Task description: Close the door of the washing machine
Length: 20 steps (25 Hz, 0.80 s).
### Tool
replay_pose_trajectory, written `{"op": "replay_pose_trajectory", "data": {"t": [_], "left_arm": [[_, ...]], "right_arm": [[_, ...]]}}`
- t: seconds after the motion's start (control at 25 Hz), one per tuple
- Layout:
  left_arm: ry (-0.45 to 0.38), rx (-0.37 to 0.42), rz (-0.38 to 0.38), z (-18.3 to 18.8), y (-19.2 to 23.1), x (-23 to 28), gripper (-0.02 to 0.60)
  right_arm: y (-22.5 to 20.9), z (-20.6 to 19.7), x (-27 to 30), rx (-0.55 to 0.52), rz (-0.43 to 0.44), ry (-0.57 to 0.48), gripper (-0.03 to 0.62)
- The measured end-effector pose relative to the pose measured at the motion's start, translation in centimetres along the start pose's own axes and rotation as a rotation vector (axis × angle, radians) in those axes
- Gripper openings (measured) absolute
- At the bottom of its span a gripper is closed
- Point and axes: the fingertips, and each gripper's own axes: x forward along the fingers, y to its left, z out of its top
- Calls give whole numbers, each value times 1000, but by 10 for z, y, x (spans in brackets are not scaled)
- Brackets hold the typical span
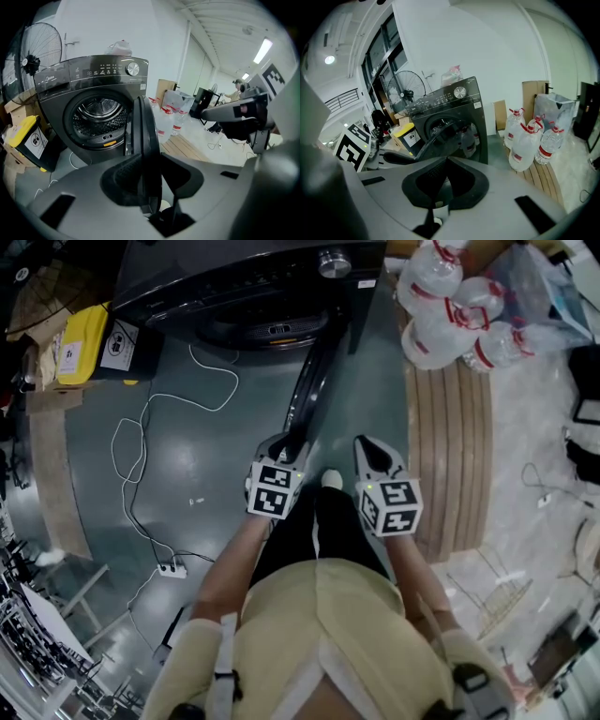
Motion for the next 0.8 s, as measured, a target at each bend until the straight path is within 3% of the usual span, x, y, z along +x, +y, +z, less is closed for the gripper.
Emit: {"op": "replay_pose_trajectory", "data": {"t": [0.36, 0.8], "left_arm": [[2, 4, 28, -3, 31, -5, 124], [-10, 103, -6, 2, 87, -11, 124]], "right_arm": [[16, 5, 4, -28, 8, 2, 6], [41, 29, 31, -59, -40, 14, 6]]}}
